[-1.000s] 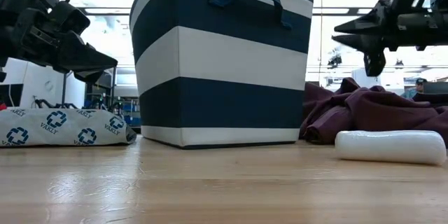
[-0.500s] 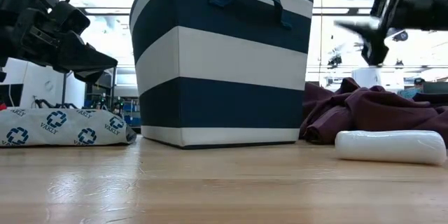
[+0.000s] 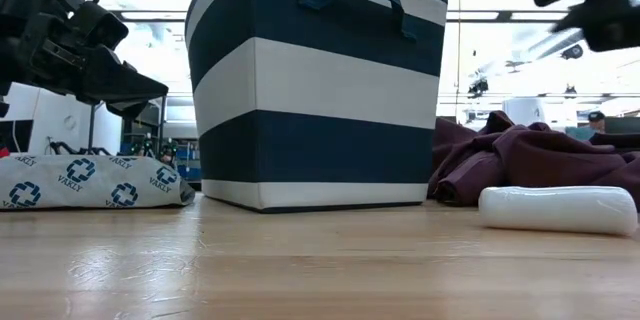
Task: Pick & place medical supplies in basket/bin
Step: Put the red bandage into the laundry bin
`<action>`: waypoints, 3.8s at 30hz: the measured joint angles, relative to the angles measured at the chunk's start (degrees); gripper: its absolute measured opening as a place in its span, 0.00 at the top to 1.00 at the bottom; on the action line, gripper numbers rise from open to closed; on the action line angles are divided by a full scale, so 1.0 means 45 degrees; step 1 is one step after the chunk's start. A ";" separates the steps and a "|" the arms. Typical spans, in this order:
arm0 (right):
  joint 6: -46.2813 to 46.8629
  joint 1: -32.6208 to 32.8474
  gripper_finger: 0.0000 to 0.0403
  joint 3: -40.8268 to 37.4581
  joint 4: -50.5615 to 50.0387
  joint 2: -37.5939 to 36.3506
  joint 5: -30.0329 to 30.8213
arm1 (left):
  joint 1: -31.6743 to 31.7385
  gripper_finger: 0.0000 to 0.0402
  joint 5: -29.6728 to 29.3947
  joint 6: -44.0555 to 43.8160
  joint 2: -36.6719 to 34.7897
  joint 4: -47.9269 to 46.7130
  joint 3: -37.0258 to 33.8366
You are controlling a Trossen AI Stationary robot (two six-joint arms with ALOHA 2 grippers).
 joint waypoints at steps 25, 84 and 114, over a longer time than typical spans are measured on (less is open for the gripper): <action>1.0565 0.5997 0.55 0.2129 -0.1690 0.9491 -0.3205 | 0.0000 1.00 0.0024 -0.0262 0.0000 0.0005 0.0001; -1.4295 0.0889 0.82 0.7861 0.5730 0.7195 1.0202 | 0.0000 1.00 0.0015 -0.0271 0.0068 0.0005 0.0000; -1.3146 -0.4423 0.48 0.7851 0.3264 0.9566 0.3709 | 0.0002 1.00 -0.0291 -0.0267 0.0063 -0.0025 0.0001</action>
